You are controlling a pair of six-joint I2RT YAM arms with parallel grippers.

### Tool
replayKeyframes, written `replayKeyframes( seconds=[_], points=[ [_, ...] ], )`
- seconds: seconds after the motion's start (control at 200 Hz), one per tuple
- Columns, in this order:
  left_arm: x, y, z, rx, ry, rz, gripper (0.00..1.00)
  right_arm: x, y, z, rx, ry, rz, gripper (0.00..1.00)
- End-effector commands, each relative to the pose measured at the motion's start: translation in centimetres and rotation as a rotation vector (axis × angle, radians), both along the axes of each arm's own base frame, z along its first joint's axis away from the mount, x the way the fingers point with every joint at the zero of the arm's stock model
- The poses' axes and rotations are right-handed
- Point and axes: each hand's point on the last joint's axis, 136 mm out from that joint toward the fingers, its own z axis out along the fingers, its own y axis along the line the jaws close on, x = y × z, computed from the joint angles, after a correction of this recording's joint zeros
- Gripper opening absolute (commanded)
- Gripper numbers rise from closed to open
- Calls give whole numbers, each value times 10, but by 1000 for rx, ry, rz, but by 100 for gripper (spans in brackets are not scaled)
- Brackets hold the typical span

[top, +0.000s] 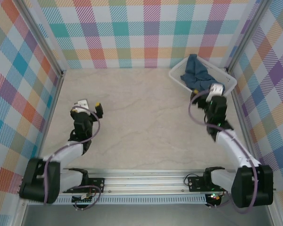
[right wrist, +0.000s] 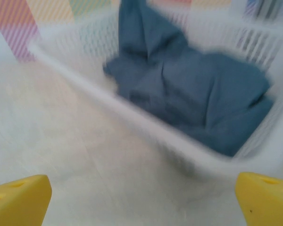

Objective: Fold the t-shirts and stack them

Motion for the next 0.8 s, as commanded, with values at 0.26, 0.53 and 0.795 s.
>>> replayKeyframes(
  seconds=[0.26, 0.53, 0.795],
  points=[
    [46, -21, 82, -654, 430, 29, 96, 69, -44, 6, 436, 602, -248, 69],
    [41, -139, 122, -676, 457, -361, 88, 131, -71, -76, 479, 805, -262, 64],
    [18, -188, 136, -661, 454, -479, 87, 165, -82, -145, 578, 885, -266, 61]
  ],
)
